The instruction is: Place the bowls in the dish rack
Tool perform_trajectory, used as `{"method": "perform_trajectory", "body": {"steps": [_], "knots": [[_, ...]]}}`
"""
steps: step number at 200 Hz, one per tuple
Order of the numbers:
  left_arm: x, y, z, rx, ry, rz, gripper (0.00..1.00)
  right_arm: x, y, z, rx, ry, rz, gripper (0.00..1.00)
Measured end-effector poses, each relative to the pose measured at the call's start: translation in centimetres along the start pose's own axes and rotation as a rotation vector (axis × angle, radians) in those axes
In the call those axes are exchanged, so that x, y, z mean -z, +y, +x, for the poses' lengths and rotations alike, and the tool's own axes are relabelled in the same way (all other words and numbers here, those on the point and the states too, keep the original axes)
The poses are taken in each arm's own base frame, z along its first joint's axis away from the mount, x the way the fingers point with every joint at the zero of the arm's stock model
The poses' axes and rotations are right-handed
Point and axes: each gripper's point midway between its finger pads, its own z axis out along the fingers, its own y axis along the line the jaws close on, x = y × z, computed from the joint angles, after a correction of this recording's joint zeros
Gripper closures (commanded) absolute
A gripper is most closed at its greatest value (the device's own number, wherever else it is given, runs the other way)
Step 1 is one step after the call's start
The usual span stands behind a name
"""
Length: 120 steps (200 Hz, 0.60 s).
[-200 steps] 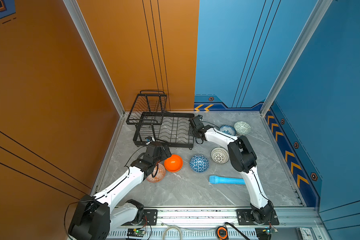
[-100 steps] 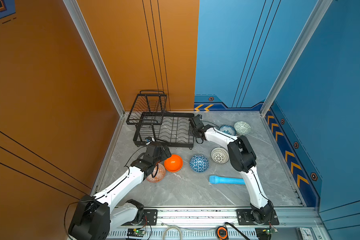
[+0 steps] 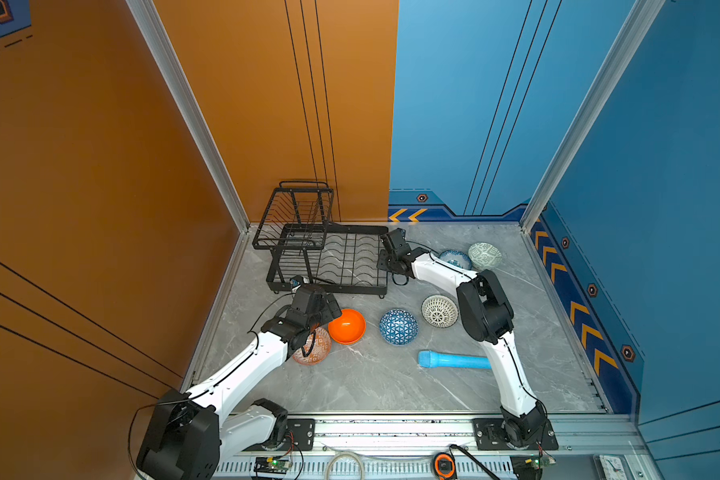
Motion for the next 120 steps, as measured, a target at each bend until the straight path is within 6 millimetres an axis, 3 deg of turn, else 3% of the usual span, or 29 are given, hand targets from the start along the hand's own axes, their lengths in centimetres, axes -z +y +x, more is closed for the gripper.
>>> {"method": "perform_trajectory", "body": {"steps": [54,87,120], "knots": [[0.8,0.0,-0.2,-0.007,-0.004,0.003,0.02,0.9,0.8,-0.3,0.001,-0.003,-0.024,0.50],[1.1,0.0,-0.1,-0.023,0.005,0.009,0.02,4.0,1.6,-1.7,0.005,-0.036,-0.054,0.45],[1.1,0.3,0.2,-0.031,0.041,0.003,0.02,7.3,1.8,-2.5,0.037,-0.072,-0.068,0.29]]}}
